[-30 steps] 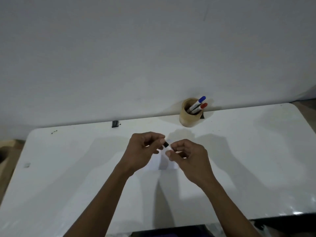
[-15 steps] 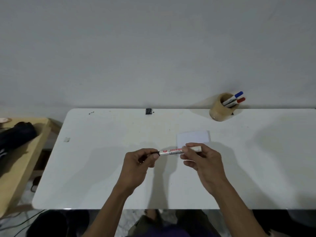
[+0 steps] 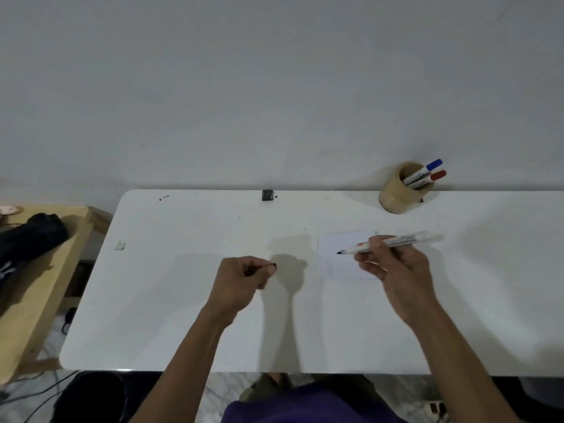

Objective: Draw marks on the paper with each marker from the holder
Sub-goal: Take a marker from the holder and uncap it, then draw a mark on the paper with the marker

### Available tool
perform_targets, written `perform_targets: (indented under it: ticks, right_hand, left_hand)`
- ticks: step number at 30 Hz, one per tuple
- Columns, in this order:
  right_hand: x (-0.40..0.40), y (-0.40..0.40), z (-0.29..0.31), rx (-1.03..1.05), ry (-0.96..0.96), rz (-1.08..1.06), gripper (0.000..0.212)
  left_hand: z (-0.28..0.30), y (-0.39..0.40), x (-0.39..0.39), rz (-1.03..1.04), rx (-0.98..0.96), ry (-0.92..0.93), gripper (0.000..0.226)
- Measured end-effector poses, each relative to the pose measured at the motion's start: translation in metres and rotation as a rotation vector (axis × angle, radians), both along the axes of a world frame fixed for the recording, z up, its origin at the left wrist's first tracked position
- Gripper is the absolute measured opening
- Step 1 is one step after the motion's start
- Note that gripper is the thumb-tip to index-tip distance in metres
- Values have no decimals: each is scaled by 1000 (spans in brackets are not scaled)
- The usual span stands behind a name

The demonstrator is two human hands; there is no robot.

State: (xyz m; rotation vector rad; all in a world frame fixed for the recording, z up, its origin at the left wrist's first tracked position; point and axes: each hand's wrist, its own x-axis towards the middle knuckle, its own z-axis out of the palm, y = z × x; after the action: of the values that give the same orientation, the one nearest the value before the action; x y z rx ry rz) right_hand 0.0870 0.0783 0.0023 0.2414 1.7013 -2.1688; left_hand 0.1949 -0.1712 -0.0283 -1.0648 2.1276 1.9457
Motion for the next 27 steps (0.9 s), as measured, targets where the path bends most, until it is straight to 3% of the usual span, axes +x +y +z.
perform_targets:
  ticks: [4,6,8,10,18,22,25,27]
  right_hand:
    - [-6,16,0,102,53,37,54]
    - [-3,16,-6,143,36,23,46]
    - [-1,14,-13,172,26,16,21]
    - [0,12,-22,217,24,29,11]
    - [-2,0,-36,241,4,36,8]
    - [-5,-8,-39,239,40,5,17]
    - [-11,-16,-37,250,170,-5,19]
    - [-21,-20,-36,234,260,9,20]
  left_hand:
    - [-16,-8,-28,-41,-509,-44,6]
    - [-28,-7,-44,-73,-605,-69,8]
    - [-41,-10,-57,-85,-637,-99,9]
    - [-50,-13,-65,-101,-661,-130,12]
    - [-58,-16,-77,-173,-667,-181,18]
    - [-40,-12,-66,4,-684,-243,54]
    - [-25,3,-40,148,-801,-130,54]
    - [-26,21,-28,51,-931,-16,48]
